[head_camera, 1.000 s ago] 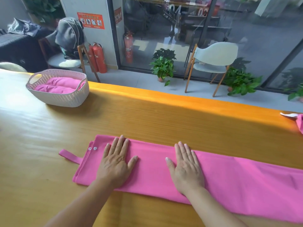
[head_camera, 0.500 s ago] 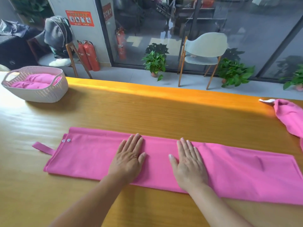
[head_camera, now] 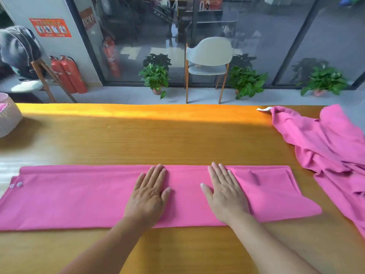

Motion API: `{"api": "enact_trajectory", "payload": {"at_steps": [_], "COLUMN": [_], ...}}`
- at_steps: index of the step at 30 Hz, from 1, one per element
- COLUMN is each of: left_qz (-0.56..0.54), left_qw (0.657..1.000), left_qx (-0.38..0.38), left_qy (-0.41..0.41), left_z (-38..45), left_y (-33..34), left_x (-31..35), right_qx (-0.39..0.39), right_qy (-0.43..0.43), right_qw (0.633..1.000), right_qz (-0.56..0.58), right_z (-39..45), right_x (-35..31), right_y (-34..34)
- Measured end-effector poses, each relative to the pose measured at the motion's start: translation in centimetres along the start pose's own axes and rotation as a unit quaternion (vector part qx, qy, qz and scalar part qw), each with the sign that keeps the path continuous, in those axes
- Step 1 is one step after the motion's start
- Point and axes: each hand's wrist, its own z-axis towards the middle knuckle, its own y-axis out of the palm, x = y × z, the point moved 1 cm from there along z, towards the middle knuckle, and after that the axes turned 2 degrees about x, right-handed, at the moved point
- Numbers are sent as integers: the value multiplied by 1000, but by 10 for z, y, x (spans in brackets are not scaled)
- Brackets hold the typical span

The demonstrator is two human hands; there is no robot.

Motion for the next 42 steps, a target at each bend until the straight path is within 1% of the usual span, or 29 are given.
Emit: {"api": "enact_trajectory", "payload": {"at_steps": [2,3,4,6,7,8,9,11,13,15,18,23,26,28,30,32,34,36,39,40,41,42], "left_qz": [-11,-29,-45,-81,-98,-108,-112,-91,-71,-61,-39,-51,-37,-41,-38,-31,-20,-7,7,4,-1,-5], "left_qw": [1000,999,999,996,994,992,991,994,996,997,999,997,997,998,998,998,998,998,997,997,997,997], "left_qx": [13,18,21,36,35,28,17,1,-10,-7,4,-24,-33,-24,-6,6,-8,-23,-48,-52,-50,-44], "left_qy": [-15,-21,-19,20,43,58,64,64,55,40,37,61,55,48,51,56,60,62,59,56,55,57], "left_z": [2,5,9,22,30,38,44,53,58,61,63,73,72,70,69,70,69,69,71,72,72,71], "left_y": [-4,-6,-8,-10,-9,-6,-2,7,16,23,27,24,25,26,28,28,27,25,23,24,25,27], "left_x": [12,24,36,71,91,108,122,141,151,157,164,187,192,191,190,190,192,193,194,194,193,192], "right_qx": [-4,10,40,125,165,181,170,105,42,13,36,83,72,64,92,111,122,151,192,222,243,233], "right_qy": [-5,-10,-9,14,32,57,85,132,143,139,151,165,206,235,257,264,270,267,249,220,166,97], "right_qw": [999,998,995,984,978,976,978,984,988,990,986,977,963,953,941,940,943,947,948,949,955,968], "right_qz": [33,64,94,128,125,111,89,54,28,28,62,103,156,179,198,188,152,92,-50,-47,-24,15], "right_z": [-2,-3,-3,-4,-4,-4,-4,-6,-7,-8,-7,-5,-2,1,5,8,9,8,3,3,4,4], "right_x": [18,25,29,52,71,90,109,145,168,181,189,190,187,190,199,203,200,196,184,171,152,128], "right_y": [-9,-14,-19,-33,-40,-48,-57,-70,-76,-77,-75,-75,-77,-77,-76,-72,-64,-56,-53,-54,-56,-53]}}
